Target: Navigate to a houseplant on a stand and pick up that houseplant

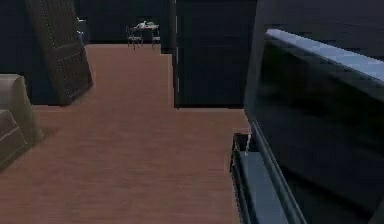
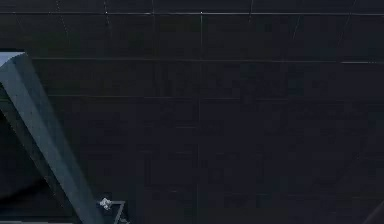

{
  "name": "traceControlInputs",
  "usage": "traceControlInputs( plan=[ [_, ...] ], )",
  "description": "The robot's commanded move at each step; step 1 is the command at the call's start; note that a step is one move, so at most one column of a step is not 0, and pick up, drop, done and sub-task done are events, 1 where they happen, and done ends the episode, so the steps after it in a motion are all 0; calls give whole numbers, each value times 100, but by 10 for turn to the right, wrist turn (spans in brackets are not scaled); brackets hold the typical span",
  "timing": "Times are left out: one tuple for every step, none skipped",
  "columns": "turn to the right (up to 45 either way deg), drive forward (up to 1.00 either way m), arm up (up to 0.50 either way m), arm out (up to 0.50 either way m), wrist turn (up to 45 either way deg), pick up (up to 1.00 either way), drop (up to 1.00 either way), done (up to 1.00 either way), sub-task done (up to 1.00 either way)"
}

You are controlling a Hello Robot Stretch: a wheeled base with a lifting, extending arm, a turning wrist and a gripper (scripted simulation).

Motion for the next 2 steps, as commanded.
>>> traceControlInputs(
  plan=[
    [-450,0,0,0,0,0,0,0,0],
    [0,0,50,0,0,0,0,0,0]
  ],
)
